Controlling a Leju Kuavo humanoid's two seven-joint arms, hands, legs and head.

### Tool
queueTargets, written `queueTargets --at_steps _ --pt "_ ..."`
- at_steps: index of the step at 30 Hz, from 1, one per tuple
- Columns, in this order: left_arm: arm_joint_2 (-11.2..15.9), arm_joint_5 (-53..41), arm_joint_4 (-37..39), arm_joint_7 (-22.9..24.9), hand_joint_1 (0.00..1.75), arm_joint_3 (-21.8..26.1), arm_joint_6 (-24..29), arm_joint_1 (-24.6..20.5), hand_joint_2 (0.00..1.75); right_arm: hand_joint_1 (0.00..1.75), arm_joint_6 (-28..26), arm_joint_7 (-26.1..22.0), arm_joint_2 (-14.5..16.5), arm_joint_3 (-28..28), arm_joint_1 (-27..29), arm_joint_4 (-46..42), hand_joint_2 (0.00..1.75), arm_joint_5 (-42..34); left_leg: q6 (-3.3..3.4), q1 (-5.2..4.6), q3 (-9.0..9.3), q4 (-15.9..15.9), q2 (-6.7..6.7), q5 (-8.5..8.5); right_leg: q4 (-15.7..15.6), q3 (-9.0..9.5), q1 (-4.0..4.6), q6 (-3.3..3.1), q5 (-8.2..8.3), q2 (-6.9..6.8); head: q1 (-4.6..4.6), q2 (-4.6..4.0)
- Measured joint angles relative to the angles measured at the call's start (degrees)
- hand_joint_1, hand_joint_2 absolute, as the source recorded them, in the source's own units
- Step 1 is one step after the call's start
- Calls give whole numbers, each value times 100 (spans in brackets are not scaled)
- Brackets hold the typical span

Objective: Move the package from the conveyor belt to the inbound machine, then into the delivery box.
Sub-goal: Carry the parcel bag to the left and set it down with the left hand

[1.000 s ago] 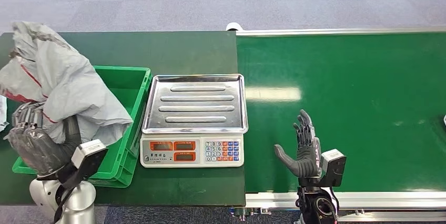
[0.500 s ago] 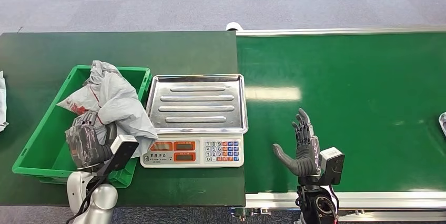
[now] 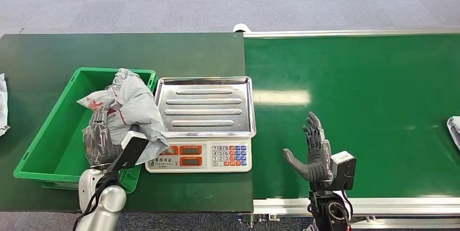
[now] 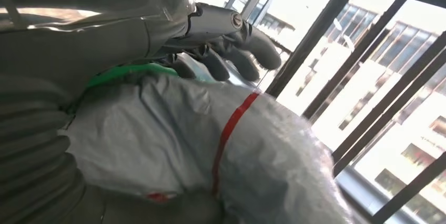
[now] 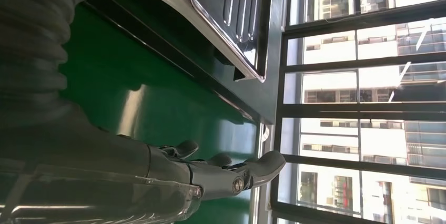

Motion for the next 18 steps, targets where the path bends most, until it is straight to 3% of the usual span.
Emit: queueTargets --at_steps 3,6,8,18 --pt "-79 414 -197 -684 0 75 340 10 175 0 0 1 -1 -13 8 0 175 -10 0 1 -2 0 0 0 0 -1 1 0 0 0 -1 0" --pt "-338 900 -588 -1583 0 368 390 29 175 0 -5 -3 -1 -10 -1 8 175 -44 -1 1 -5 0 2 -1 0 -3 1 0 -1 2 1 1" --pt "-505 1233 -974 -1887 0 556 396 57 175 0 -20 -11 -1 -7 -12 29 175 -73 -1 1 -7 0 3 -1 0 -5 1 0 -1 4 0 1" --pt "-999 1937 -2678 -1998 0 1120 423 103 175 0 -77 -56 1 80 -189 239 175 -137 -1 1 -8 0 1 -1 0 -5 1 1 -1 2 0 1"
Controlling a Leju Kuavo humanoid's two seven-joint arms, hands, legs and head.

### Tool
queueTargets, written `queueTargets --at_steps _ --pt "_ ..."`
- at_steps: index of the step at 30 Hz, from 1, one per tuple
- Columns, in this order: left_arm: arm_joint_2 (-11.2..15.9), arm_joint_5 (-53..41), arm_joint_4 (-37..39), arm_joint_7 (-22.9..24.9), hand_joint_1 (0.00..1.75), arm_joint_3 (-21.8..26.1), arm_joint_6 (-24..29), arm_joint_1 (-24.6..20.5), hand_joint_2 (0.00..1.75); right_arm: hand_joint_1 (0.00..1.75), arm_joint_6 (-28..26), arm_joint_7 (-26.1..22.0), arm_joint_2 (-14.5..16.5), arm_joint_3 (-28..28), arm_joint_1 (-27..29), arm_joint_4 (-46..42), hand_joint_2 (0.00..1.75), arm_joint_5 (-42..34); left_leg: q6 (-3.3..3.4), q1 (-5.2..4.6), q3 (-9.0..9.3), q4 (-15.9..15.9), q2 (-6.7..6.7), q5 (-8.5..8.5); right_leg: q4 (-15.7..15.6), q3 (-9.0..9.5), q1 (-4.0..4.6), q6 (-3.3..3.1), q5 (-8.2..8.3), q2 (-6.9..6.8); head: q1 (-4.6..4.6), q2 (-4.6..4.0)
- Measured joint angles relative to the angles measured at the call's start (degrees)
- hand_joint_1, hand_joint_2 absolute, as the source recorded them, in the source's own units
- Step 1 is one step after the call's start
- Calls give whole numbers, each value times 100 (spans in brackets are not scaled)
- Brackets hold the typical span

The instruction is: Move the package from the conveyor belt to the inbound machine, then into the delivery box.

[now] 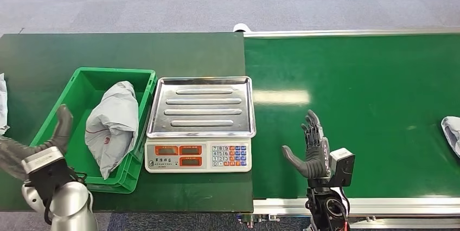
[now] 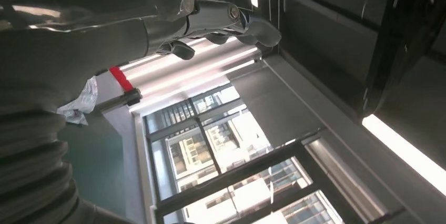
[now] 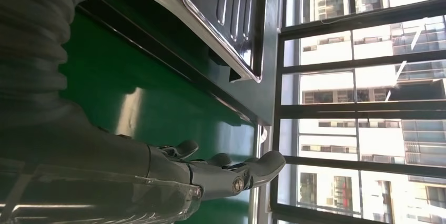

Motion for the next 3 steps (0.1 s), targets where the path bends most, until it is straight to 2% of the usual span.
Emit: queueTargets --at_steps 3 --pt "-38 263 -327 0 0 16 0 18 175 0 -18 -9 0 14 -41 50 175 -23 0 0 0 0 0 0 0 0 0 0 0 0 0 0"
